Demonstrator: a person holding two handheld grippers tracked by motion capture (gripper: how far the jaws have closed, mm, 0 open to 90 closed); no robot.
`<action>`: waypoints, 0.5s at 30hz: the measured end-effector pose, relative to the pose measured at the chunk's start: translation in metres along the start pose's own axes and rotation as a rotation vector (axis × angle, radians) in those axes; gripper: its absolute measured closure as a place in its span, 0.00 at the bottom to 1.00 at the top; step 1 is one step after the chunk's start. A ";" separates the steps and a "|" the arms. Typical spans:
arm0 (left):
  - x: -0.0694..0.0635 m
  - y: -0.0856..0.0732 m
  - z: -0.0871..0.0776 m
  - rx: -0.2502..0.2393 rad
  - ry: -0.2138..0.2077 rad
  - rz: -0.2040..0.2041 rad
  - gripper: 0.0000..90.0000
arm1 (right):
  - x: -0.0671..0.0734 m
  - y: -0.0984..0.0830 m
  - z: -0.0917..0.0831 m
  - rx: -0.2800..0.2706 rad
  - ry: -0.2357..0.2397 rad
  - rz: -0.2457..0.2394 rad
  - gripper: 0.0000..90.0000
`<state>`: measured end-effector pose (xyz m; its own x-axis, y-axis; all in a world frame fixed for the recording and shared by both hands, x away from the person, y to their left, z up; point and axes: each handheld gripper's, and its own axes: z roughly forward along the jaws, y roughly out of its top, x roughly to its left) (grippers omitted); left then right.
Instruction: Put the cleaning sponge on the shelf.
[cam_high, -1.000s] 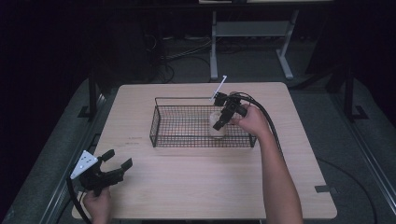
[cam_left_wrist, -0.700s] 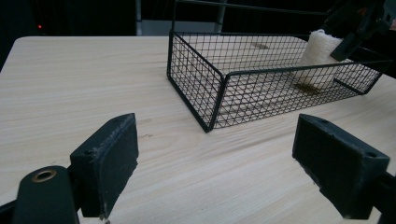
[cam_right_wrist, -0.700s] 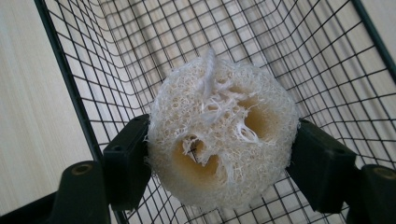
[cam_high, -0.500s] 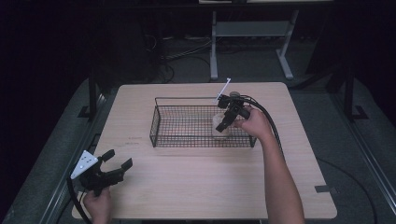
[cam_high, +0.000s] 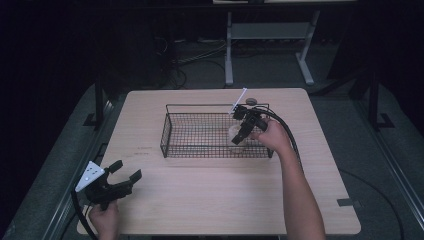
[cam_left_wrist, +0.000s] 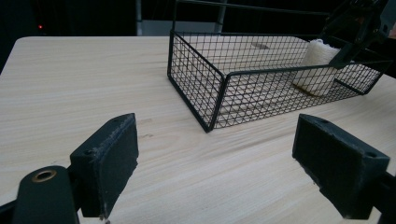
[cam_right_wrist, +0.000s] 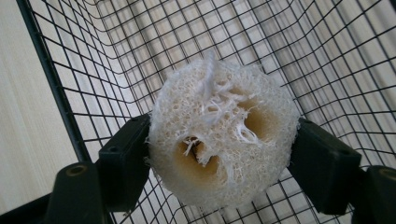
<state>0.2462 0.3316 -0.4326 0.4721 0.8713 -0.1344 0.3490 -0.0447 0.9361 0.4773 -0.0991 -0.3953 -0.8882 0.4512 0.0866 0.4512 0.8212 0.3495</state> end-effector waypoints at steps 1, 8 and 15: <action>0.000 0.000 0.000 0.000 0.000 0.000 0.15 | 0.000 0.000 0.000 -0.002 0.001 0.000 0.28; 0.000 0.000 0.000 -0.002 -0.001 -0.002 0.15 | 0.002 -0.001 -0.006 -0.011 0.001 -0.005 0.27; 0.000 0.000 0.000 -0.002 0.002 -0.002 0.15 | 0.002 -0.003 -0.015 -0.039 -0.006 -0.002 0.26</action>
<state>0.2464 0.3312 -0.4324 0.4696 0.8725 -0.1351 0.3484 -0.0425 0.9364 0.4726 -0.1062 -0.3823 -0.8884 0.4519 0.0806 0.4458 0.8076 0.3861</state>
